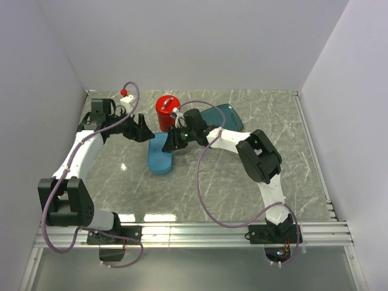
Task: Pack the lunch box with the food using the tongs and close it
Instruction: Put the lid back on the lunch box
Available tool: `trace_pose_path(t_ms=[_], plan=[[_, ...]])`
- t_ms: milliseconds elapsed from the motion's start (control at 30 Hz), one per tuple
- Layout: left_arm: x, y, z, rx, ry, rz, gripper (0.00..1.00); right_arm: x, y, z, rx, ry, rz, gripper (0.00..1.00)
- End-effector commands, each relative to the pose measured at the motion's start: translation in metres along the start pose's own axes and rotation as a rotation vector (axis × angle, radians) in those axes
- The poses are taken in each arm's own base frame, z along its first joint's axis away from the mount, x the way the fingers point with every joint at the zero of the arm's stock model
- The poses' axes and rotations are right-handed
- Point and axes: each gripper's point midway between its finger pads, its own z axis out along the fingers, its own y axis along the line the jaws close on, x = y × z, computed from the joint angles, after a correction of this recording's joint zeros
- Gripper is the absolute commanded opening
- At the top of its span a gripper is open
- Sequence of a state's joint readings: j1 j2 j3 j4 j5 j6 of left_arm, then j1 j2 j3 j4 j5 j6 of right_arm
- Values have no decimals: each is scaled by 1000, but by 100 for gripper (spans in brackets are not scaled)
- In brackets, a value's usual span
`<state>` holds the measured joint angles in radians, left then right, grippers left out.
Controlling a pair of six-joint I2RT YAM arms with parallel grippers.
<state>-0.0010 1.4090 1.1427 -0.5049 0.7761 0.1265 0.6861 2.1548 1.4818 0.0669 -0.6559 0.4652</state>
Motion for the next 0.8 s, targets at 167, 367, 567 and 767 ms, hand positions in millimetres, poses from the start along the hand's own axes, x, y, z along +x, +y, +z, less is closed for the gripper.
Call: trace_pose_path(t_ms=[167,367,567,767], plan=[[-37,-11,-37,156,-128,347,86,-60,54,-40,-76,-115,-39,42],[-19,0,-24,196,-13,495,85,-92,34,-90,-23,-193,-4,51],[-4,28,11,160,125,584,84,-96,1,-144,73,-212,31,55],[11,25,57,139,235,779,85,-84,-20,-181,153,-202,9,55]])
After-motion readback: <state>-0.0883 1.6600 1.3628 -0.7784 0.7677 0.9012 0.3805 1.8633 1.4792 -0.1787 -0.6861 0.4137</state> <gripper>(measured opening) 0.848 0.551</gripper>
